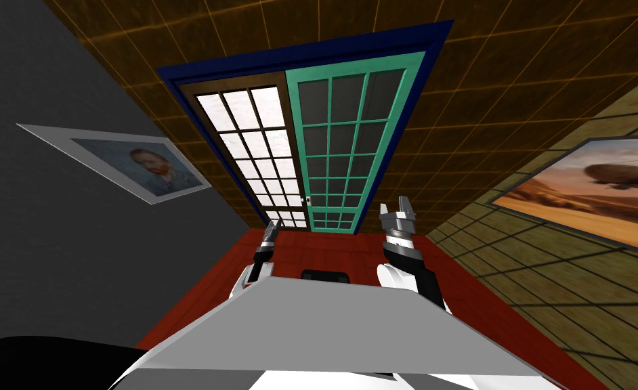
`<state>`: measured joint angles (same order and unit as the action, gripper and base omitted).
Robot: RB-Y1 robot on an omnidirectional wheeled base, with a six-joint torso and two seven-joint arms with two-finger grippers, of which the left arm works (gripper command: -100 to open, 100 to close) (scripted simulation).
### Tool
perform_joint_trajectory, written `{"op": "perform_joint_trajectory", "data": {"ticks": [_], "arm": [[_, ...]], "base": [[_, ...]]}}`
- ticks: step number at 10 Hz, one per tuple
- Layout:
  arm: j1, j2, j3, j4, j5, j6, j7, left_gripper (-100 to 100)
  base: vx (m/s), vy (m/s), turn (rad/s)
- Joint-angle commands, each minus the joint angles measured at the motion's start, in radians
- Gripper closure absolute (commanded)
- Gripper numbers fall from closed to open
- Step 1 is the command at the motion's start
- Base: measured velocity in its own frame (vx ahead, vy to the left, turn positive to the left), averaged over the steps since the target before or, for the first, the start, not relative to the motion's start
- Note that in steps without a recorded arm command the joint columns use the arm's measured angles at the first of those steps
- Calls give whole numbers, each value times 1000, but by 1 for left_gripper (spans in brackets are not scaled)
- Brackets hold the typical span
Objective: Pull the door open
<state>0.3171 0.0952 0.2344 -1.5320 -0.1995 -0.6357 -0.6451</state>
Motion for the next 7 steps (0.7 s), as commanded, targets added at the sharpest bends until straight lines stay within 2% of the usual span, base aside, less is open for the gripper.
{"op": "perform_joint_trajectory", "data": {"ticks": [1, 7], "arm": [[-8, 0, 8, 38, -9, -13, -40, -100], [-37, -4, 36, 173, -39, -56, -172, -100]], "base": [[96, 18, -82], [97, 17, -53]]}}
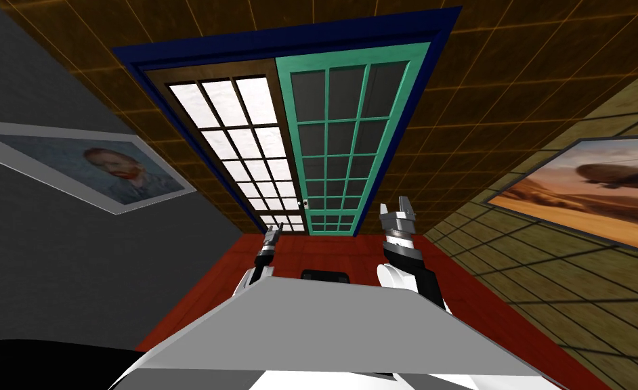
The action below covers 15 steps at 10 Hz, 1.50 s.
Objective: Pull the door open
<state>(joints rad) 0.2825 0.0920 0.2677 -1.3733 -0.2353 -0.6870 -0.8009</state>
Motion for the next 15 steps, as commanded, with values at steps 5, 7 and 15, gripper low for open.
{"op": "perform_joint_trajectory", "data": {"ticks": [5, 7, 15], "arm": [[-25, -8, 25, 119, -27, -38, -119, -100], [-34, -11, 33, 158, -36, -51, -157, -100], [-67, -28, 62, 298, -67, -96, -295, -100]], "base": [[96, 25, -54], [94, 17, -45], [95, 23, -48]]}}
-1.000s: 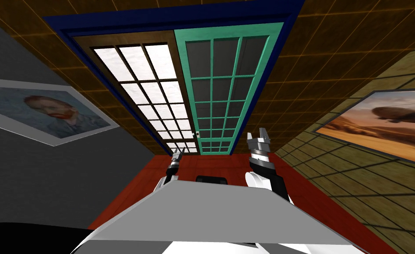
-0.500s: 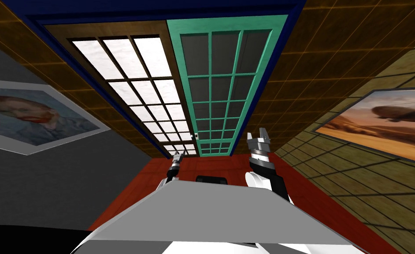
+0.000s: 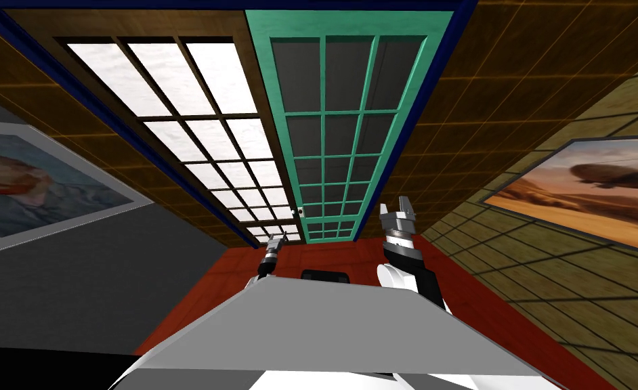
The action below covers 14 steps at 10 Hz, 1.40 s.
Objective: Pull the door open
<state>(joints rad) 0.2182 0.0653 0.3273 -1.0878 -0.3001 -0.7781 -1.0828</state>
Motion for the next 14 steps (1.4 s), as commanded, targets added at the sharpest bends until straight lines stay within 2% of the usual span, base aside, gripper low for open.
{"op": "perform_joint_trajectory", "data": {"ticks": [1, 8, 9, 10, 13, 14], "arm": [[-10, -6, 8, 40, -9, -14, -40, -100], [-50, -34, 33, 163, -37, -55, -165, -100], [-47, -30, 31, 153, -35, -49, -152, -100], [-32, -19, 43, 165, -30, -49, -159, -100], [-12, -3, 65, 180, -22, -45, -165, -100], [-12, -3, 65, 180, -22, -45, -165, -100]], "base": [[123, 33, -69], [144, 36, -58], [72, 14, -14], [-87, 14, 47], [-173, 18, 34], [-125, 16, 10]]}}
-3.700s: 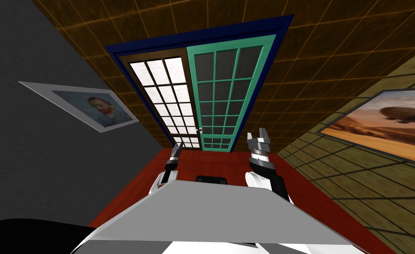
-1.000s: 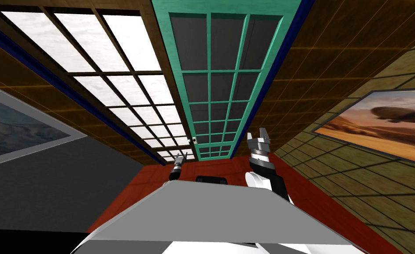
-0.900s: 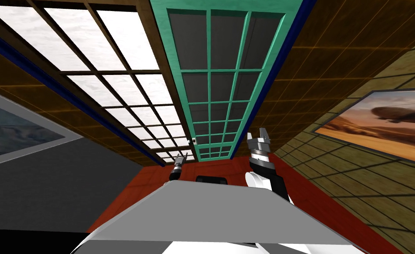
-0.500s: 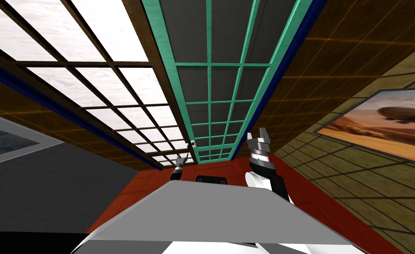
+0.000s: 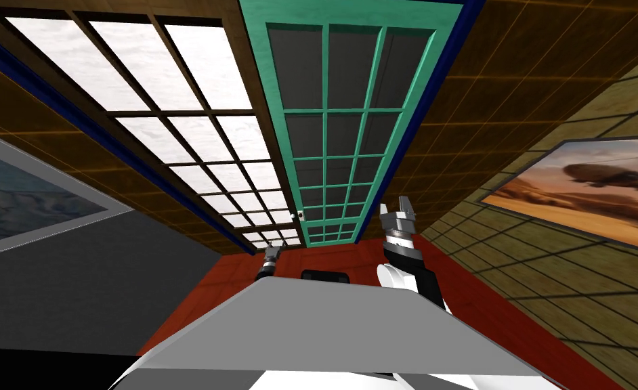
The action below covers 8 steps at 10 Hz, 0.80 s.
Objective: Pull the door open
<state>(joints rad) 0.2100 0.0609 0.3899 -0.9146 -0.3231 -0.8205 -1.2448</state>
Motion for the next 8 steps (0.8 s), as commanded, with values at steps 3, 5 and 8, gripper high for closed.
{"op": "perform_joint_trajectory", "data": {"ticks": [3, 5, 8], "arm": [[32, 30, 51, 37, 22, 7, -18, -100], [49, 42, 80, 55, 34, 13, -28, -100], [71, 57, 131, 84, 56, 24, -47, -100]], "base": [[-173, 15, 28], [-155, 42, 3], [-176, 43, -10]]}}
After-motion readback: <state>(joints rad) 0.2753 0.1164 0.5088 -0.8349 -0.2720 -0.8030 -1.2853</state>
